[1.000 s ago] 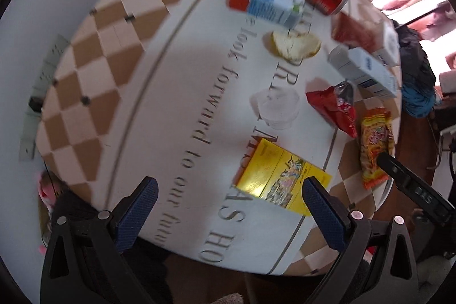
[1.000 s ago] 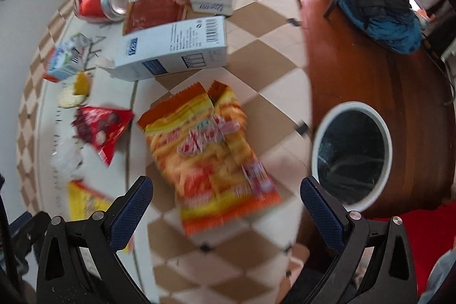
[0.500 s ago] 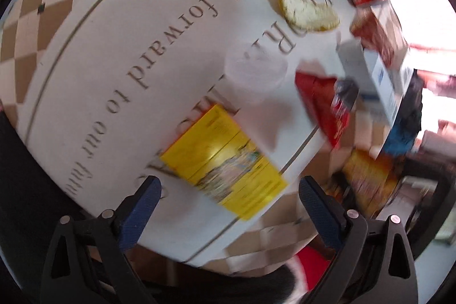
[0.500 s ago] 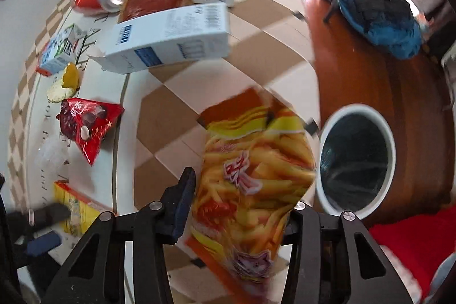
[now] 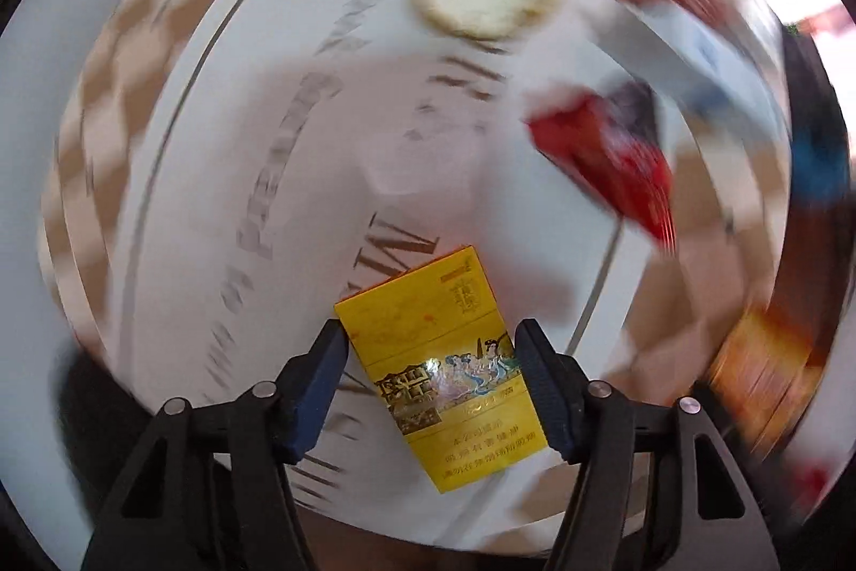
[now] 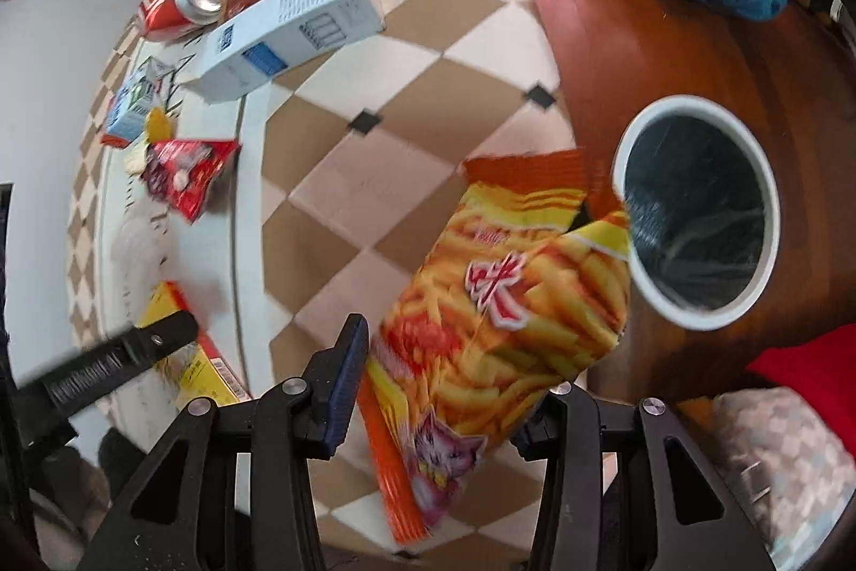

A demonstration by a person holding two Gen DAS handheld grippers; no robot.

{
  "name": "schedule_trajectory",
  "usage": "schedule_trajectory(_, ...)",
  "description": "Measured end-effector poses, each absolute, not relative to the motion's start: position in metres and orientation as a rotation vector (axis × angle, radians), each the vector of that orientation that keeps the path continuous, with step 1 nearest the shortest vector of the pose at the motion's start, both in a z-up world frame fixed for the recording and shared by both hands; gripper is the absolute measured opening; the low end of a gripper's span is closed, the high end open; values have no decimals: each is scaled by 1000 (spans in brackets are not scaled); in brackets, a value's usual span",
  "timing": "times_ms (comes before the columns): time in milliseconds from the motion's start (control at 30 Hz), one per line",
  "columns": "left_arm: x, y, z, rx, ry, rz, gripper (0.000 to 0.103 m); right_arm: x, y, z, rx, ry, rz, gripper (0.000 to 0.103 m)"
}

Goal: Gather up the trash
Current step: 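Grasp the orange snack bag with the right tool while the left tool grasps the yellow cigarette box, then carry the snack bag and cigarette box over the white trash bin with both tools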

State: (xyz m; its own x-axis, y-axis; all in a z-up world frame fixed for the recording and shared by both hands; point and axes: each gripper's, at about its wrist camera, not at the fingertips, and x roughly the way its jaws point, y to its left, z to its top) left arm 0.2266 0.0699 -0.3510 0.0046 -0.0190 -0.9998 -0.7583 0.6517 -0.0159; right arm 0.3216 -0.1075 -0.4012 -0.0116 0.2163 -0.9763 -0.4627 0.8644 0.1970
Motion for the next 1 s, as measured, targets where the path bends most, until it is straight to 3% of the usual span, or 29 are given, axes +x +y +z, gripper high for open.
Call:
schedule_trajectory(67,232,61,-348,-499,1509,564,61,314,-111,-405,-197,1533,570,49)
schedule_trajectory(100,231,60,-347,-434,1517,538,62,311,-114,-406,-189,1542,581,58)
schedule_trajectory(133,226,59,-348,-384,1529,539,62,309,-117,-406,-184,1543,573,77)
schedule_trajectory(167,223,61,-348,-372,1533,545,63,308,-119,-406,-174,1546,561,83)
schedule_trajectory(333,200,88,-358,-624,1496,583,65,305,-128,-400,-53,1539,516,85)
schedule_trajectory(467,194,87,-358,-647,1479,622,66,314,-119,-401,-57,1496,442,85)
schedule_trajectory(567,174,67,-361,-686,1439,674,60,314,-105,-404,-98,1466,393,85)
schedule_trajectory(600,170,67,-360,-683,1423,683,52,311,-100,-404,-135,1445,368,83)
schedule_trajectory(767,150,53,-348,-577,1385,721,52,298,-83,-407,-298,1372,292,68)
schedule_trajectory(833,147,51,-342,-532,1365,723,52,293,-82,-404,-318,1347,315,49)
schedule_trajectory(900,145,53,-326,-477,1344,725,52,290,-80,-402,-331,1348,341,39)
schedule_trajectory(1000,140,41,-307,-402,1302,722,52,279,-75,-397,-335,1334,409,33)
